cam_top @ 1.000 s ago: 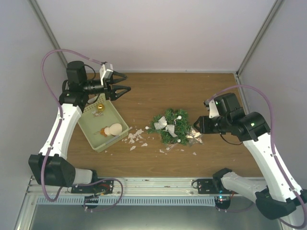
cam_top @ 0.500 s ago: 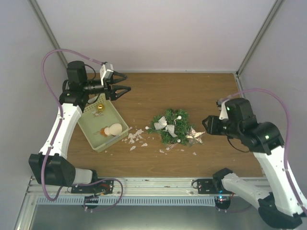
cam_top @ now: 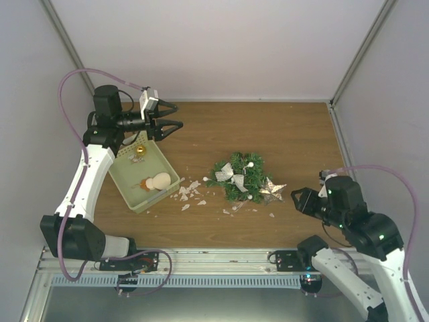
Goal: Decorate the small christmas tree
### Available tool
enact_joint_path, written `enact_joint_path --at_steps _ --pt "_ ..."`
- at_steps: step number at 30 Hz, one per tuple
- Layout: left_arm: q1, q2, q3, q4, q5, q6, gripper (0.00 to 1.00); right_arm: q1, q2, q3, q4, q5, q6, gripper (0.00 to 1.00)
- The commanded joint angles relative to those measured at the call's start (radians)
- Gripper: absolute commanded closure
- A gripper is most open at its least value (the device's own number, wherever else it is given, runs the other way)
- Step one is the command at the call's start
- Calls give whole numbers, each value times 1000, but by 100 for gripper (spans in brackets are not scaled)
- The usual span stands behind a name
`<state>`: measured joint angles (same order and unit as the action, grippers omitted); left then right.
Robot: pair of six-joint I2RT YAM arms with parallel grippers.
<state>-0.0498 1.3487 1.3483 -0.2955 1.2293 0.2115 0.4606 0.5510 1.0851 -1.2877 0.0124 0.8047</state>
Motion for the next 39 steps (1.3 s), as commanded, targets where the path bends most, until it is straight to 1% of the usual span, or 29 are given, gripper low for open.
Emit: enact_joint_path --at_steps 1,5,11,14,17,23,30,33,39 --pt "7 2 7 36 17 0 28 4 -61 -56 52 -39 81 57" --pt "7 6 6 44 17 -5 28 3 -122 -104 69 -54 111 57" --pt "7 19 9 49 26 -23 28 5 -215 -289 228 -163 155 54" --pt "7 17 9 41 24 -14 28 4 -241 -339 259 -184 168 52" --pt "7 14 9 40 21 -9 27 5 -263 -352 270 -185 175 49" --pt "7 19 11 45 25 -20 27 4 -283 -386 283 -187 182 38" --pt "7 16 14 44 25 -16 27 4 -297 -396 276 -169 192 34" --pt "7 18 15 44 27 -18 27 5 -308 -406 277 -162 197 28" --pt "5 21 16 44 30 -23 27 5 -343 -462 316 -187 208 27"
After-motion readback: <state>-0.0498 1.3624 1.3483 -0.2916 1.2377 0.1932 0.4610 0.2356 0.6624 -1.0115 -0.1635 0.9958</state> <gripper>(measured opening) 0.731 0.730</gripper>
